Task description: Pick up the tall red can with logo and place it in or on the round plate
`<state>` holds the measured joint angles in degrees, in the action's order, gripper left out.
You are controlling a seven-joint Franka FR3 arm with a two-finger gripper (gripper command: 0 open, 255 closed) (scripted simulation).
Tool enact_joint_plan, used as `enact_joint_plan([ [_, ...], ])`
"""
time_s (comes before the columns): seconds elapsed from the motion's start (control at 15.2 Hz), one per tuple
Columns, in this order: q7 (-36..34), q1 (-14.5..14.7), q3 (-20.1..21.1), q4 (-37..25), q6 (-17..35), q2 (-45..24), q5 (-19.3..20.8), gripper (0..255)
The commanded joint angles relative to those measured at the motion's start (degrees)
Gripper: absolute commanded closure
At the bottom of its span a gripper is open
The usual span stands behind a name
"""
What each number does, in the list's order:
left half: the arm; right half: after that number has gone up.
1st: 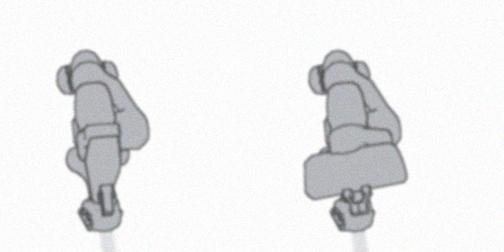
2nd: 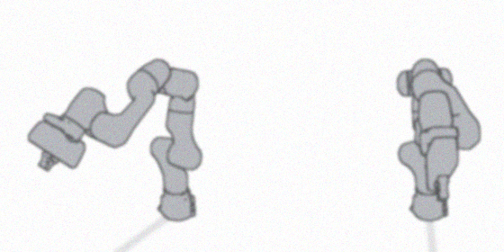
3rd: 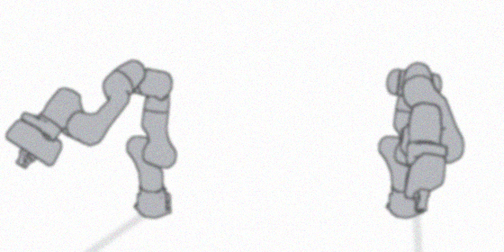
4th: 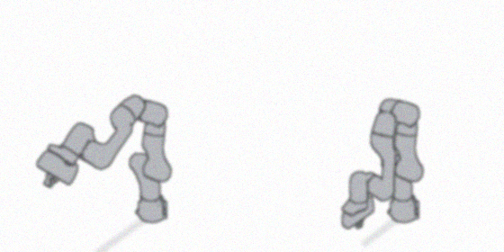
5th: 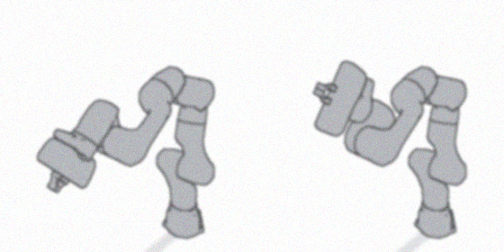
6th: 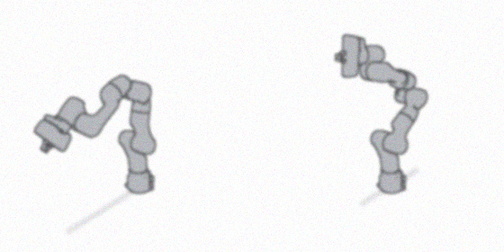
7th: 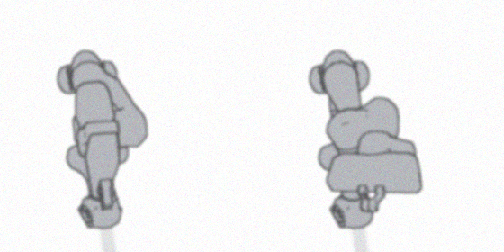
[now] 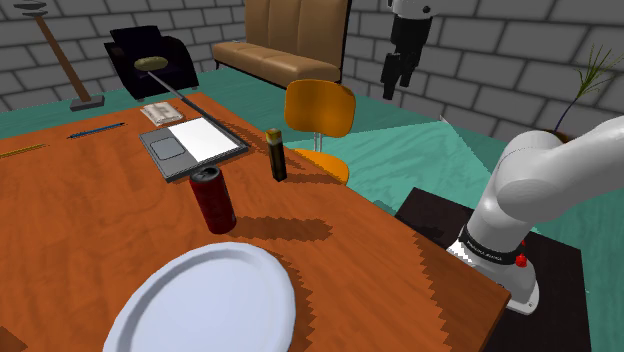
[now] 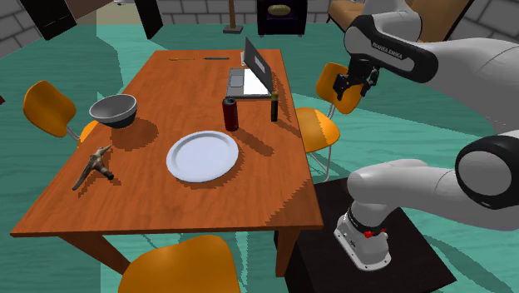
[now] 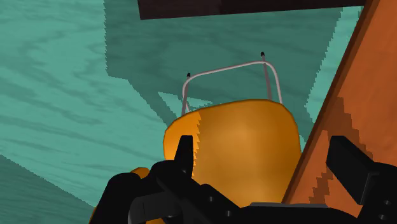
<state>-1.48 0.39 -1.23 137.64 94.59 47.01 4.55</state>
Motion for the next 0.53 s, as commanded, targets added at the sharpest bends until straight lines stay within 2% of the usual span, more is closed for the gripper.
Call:
enact_joint_plan([
  [0.0,0.00,0.00,0.00,0.00,0.00,0.00,0.00,0],
  [0.46,-7.78,3.07,7.12,-3.59,3.92,-8.57,-5.08,0],
])
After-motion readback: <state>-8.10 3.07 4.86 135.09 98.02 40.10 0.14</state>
